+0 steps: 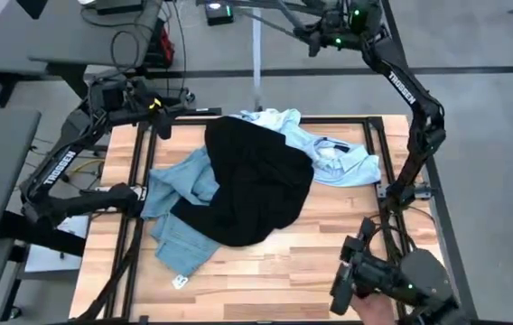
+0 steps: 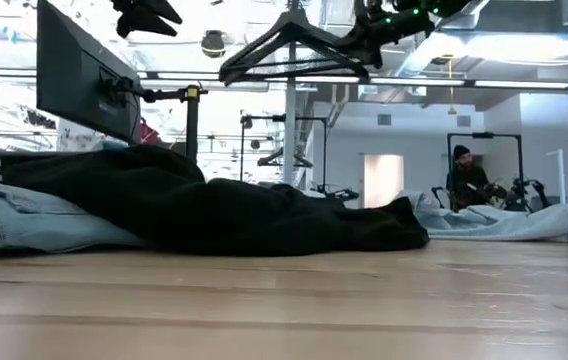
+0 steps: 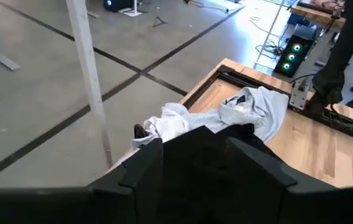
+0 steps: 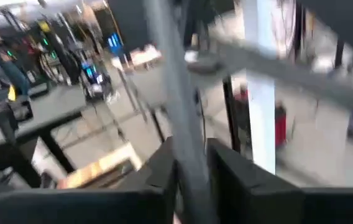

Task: Hang clothes
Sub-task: Hang the grey hanger on the rack, then return to Home Position

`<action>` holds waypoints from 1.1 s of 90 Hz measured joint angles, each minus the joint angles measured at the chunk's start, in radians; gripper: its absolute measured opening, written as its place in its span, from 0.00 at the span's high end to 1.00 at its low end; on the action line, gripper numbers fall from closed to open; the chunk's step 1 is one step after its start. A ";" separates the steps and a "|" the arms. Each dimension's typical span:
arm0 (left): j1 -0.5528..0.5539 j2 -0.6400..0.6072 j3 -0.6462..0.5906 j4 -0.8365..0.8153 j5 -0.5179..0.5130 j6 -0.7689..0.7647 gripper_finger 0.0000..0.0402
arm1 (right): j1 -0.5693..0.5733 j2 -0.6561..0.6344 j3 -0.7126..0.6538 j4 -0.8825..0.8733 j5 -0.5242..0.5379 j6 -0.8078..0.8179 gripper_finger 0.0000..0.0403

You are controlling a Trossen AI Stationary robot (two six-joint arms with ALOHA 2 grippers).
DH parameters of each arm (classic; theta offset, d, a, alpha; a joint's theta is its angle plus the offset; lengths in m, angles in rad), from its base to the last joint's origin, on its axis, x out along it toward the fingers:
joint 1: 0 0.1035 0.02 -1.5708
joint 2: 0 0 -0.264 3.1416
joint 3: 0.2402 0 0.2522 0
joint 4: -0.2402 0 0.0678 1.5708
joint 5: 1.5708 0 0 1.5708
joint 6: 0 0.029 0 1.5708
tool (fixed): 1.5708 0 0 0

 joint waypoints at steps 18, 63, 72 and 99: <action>0.000 0.000 0.000 -0.037 -0.006 0.004 0.61 | -0.048 -0.126 -0.002 -0.446 0.004 -0.085 0.41; -0.158 0.001 -0.049 0.077 0.083 -0.015 0.97 | 0.502 -0.706 -0.396 -0.869 0.220 0.178 0.95; -0.212 -0.025 -0.121 0.179 0.087 -0.063 0.96 | 0.647 -0.918 -0.697 -0.593 0.303 0.295 0.95; -0.298 -0.060 -0.276 0.144 0.071 -0.317 0.97 | 0.832 -1.366 -1.295 -0.378 0.455 0.673 0.97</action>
